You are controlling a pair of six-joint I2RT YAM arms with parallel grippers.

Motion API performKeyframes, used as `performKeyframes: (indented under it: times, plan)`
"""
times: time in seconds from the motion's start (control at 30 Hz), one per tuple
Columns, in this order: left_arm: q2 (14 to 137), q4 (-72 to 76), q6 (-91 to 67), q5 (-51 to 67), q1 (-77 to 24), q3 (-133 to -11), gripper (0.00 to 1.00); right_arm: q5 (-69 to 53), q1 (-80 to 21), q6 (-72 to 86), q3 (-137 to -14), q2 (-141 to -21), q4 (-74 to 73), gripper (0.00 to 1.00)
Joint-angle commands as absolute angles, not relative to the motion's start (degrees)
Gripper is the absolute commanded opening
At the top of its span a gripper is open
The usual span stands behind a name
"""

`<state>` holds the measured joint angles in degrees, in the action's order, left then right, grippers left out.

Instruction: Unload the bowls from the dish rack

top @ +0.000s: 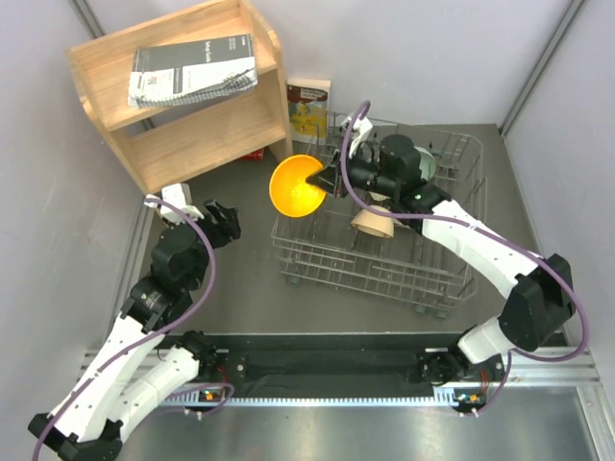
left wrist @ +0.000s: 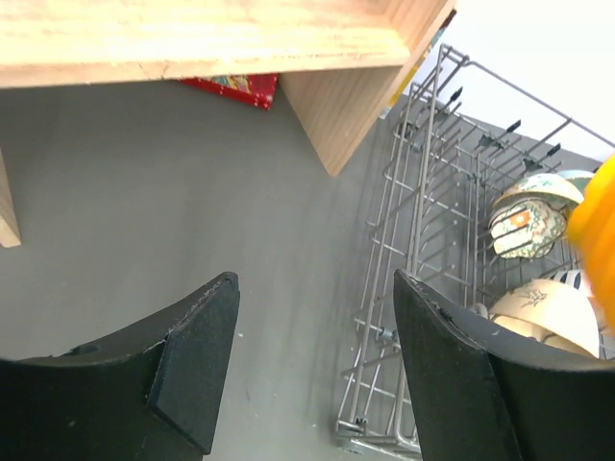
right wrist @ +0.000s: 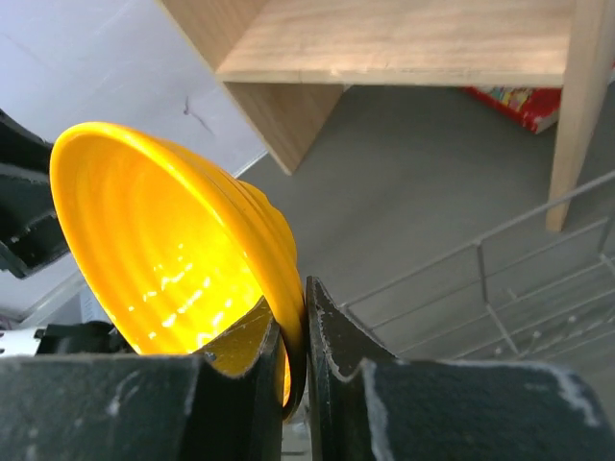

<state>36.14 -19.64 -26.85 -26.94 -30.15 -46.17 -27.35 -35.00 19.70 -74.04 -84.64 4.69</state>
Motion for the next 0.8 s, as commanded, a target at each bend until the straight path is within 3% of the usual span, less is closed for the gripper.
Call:
performKeyframes:
  times: [0.0,0.03,0.13,0.23,0.37,0.47,0.53,0.6,0.77]
  plan:
    - [35.8,-17.4,-25.2,-28.2,-30.2,-49.5,0.70,-21.5,-35.8,22.0,-73.5,-81.7,11.8,0.00]
    - [35.7,-17.9,-25.2,-28.1,-30.1,-49.5,0.70,-8.2,-36.2,19.4,-75.5,-81.1,8.3,0.00]
    - [34.5,-19.1,-25.9,-28.6,-30.2,-48.3,0.71,16.0,-39.2,9.8,-77.4,-79.2,-2.7,0.00]
    - [33.3,-18.9,-26.6,-28.4,-30.2,-46.6,0.71,23.2,-34.7,9.4,-75.3,-76.0,-6.2,0.00]
    - [34.4,-18.5,-27.6,-27.1,-30.2,-45.6,0.71,21.3,-26.4,14.0,-71.5,-70.3,-6.9,0.00]
    - [36.6,-17.1,-27.7,-25.7,-30.2,-45.4,0.71,7.7,-23.5,12.0,-72.6,-70.7,-7.7,0.00]
    - [37.4,-14.7,-27.4,-24.5,-30.2,-45.5,0.72,-6.7,-23.7,12.2,-73.4,-71.4,-5.6,0.00]
    - [38.6,-13.3,-27.3,-21.9,-30.1,-46.3,0.76,-12.9,-24.8,14.5,-73.2,-72.4,-2.7,0.00]
    - [39.3,-10.7,-25.1,-16.7,-30.2,-48.5,0.80,-13.4,-32.2,9.6,-80.5,-79.5,-8.1,0.00]
